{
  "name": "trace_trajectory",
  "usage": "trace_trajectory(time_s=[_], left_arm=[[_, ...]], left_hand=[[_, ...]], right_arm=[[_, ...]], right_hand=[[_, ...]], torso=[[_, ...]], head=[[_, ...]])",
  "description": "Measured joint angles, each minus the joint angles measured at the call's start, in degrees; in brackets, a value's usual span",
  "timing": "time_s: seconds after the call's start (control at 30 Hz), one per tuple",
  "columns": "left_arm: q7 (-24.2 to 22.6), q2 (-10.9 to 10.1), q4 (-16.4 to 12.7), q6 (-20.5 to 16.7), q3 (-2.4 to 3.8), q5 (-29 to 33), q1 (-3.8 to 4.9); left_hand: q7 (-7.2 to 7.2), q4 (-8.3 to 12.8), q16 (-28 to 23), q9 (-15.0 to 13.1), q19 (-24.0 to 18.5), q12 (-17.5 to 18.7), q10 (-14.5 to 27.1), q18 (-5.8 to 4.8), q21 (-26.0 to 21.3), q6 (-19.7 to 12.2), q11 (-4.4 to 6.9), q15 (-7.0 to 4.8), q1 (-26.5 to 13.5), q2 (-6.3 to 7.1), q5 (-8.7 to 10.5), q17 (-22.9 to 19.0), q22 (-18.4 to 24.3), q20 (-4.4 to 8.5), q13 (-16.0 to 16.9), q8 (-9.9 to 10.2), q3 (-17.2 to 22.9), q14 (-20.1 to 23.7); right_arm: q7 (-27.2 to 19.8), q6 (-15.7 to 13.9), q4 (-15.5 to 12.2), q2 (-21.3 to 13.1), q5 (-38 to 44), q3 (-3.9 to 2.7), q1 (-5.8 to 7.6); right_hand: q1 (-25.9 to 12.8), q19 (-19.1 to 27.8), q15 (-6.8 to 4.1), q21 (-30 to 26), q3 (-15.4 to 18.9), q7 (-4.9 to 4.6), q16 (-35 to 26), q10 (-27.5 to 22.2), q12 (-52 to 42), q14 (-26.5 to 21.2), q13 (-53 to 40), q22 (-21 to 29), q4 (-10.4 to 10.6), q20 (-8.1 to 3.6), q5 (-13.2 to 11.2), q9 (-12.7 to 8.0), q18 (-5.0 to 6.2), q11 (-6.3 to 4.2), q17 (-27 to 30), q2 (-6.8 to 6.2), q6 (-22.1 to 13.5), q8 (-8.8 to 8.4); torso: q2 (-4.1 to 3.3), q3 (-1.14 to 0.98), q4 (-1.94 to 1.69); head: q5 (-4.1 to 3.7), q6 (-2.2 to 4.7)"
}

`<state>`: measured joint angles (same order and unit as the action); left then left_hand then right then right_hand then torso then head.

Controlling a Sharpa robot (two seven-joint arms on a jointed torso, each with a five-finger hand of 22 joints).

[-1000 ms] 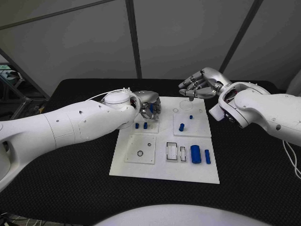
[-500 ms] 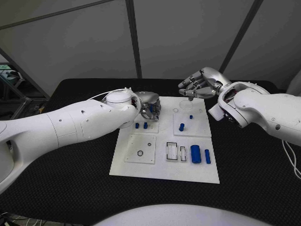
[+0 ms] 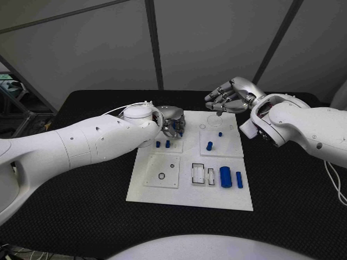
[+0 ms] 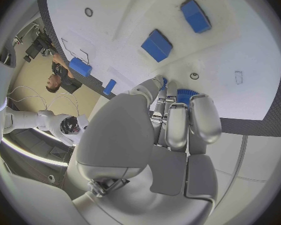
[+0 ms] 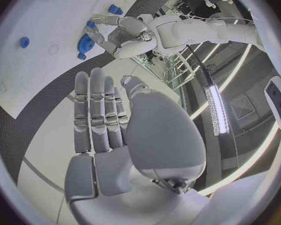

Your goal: Assemble the parts on the task board

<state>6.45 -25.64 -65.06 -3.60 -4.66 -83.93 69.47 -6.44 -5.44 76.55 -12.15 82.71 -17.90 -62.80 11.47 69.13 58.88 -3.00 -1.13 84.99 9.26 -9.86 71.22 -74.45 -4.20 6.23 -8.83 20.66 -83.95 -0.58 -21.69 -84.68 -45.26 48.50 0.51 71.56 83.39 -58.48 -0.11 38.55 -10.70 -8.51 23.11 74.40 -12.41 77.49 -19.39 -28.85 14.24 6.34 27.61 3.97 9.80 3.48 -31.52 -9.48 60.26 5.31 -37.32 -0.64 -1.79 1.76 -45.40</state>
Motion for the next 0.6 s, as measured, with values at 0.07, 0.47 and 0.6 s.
trace_trajectory(time_s=[0.07,0.47,0.6], left_arm=[[-0.04,0.05,0.09,0.00,0.03,-0.02,-0.03],[-0.47,-0.08,0.17,-0.46,0.08,-0.14,-0.21],[-0.71,-0.86,-0.49,-1.18,0.03,-0.02,-0.37]], left_hand=[[-0.17,0.21,0.00,0.09,0.00,0.00,0.00,0.00,0.14,0.17,0.00,0.00,0.00,0.00,0.00,-0.06,-0.09,0.00,-0.08,0.23,0.21,0.00],[-0.21,0.98,0.24,0.42,0.41,1.16,-2.05,0.00,0.80,1.85,0.05,0.00,-0.32,0.32,0.21,-0.49,-0.50,0.00,-0.77,0.38,2.26,0.00],[-0.31,1.40,0.46,0.57,0.41,1.55,-3.00,-0.01,1.24,2.37,-0.09,0.00,-0.58,0.05,0.21,-0.66,-0.50,0.00,-0.94,0.41,3.14,0.00]], right_arm=[[0.00,0.01,0.01,0.01,0.00,0.00,0.00],[-0.01,0.14,0.03,0.06,0.00,0.00,-0.01],[-0.01,0.18,0.04,0.04,0.00,0.00,-0.01]], right_hand=[[0.00,0.00,0.00,0.00,0.00,0.00,0.00,0.00,0.00,0.00,0.00,0.00,0.00,0.00,0.00,0.00,0.00,0.00,0.00,0.00,0.00,0.00],[0.00,0.00,0.00,0.00,-0.26,0.00,0.00,0.00,0.00,0.00,0.01,0.00,-0.04,0.00,0.00,0.00,0.00,0.00,-0.04,0.00,0.00,0.00],[0.00,0.00,0.00,0.00,-0.33,0.00,0.00,0.00,0.00,0.00,0.01,0.00,-0.01,0.00,0.00,0.00,0.00,0.00,-0.04,0.00,0.00,0.00]], torso=[[0.00,0.00,0.00],[0.03,0.00,0.01],[0.04,0.00,0.01]], head=[[-0.01,-0.01],[-0.02,-0.05],[-0.07,0.01]])
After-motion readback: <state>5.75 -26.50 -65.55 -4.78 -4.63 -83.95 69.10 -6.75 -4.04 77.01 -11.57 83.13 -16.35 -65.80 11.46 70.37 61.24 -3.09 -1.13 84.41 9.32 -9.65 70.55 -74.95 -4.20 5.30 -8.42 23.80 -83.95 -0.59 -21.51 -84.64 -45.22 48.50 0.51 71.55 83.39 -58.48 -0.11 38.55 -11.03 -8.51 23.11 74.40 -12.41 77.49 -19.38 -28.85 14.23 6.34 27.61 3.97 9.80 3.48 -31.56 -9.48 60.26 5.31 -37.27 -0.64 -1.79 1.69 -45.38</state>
